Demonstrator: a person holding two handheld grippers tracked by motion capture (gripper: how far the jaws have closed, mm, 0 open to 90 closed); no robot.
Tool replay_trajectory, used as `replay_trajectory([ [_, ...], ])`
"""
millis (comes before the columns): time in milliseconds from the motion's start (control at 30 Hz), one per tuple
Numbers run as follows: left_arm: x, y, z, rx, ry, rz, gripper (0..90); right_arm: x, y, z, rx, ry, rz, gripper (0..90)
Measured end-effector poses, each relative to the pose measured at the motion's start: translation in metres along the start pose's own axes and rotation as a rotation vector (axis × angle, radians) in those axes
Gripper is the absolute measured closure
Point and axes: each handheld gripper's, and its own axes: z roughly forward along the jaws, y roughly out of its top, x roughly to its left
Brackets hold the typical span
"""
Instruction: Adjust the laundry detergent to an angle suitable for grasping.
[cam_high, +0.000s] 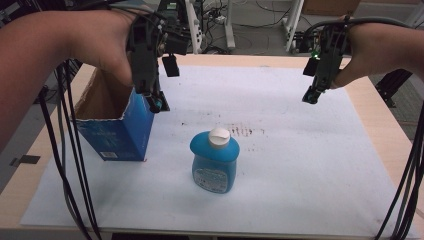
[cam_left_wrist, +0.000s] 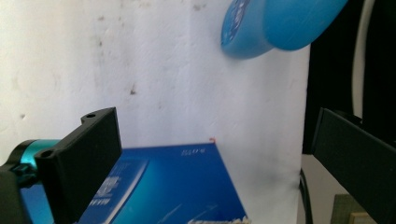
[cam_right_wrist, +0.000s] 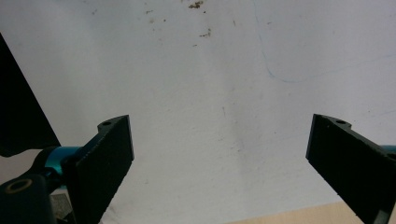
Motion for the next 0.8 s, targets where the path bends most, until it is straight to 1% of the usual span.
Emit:
replay_trajectory([
  [33,0.0000,0.0000,0.0000,0.000,0.000,0.000,1.6,0.0000,0.0000,0.0000,0.000,0.000,0.000,6.6],
  [67,0.0013,-0.0011,0.0011,0.015,0.001,-0.005,1.6,0.0001,0.0001,0.0002,0.001,-0.002,-0.006,6.5],
  [133,0.0016,-0.0017,0.0018,0.018,0.000,-0.010,1.6,0.0008,0.0005,0.0000,0.003,-0.001,-0.003,6.5],
  [267,0.0030,-0.0022,0.0023,0.032,0.011,-0.022,1.6,0.0011,0.0004,-0.0006,0.000,-0.004,-0.006,6.6],
  [300,0.0033,-0.0019,0.0018,0.045,0.023,-0.034,1.6,0.0018,0.0002,-0.0010,-0.002,-0.005,-0.004,6.6],
  [433,0.0035,-0.0014,0.0015,0.046,0.038,-0.044,1.7,0.0029,-0.0002,-0.0014,-0.003,-0.007,-0.010,6.6],
  [500,0.0043,-0.0008,0.0015,0.063,0.035,-0.050,1.7,0.0041,-0.0017,-0.0043,-0.014,-0.010,-0.010,6.6],
  [533,0.0055,-0.0002,0.0022,0.082,0.022,-0.057,1.8,0.0041,-0.0025,-0.0052,-0.017,-0.014,-0.008,6.5],
  [567,0.0055,-0.0002,0.0022,0.082,0.022,-0.057,1.8,0.0041,-0.0025,-0.0052,-0.017,-0.014,-0.008,6.5],
  [600,0.0064,0.0007,0.0015,0.100,0.030,-0.058,1.8,0.0030,-0.0041,-0.0063,-0.021,-0.013,-0.007,6.6],
  [733,0.0083,0.0011,0.0001,0.091,0.024,-0.057,1.8,0.0024,-0.0058,-0.0057,-0.013,-0.016,0.008,6.5],
  [800,0.0091,0.0011,0.0002,0.088,0.018,-0.056,1.8,0.0021,-0.0062,-0.0051,-0.012,-0.016,0.008,6.6],
])
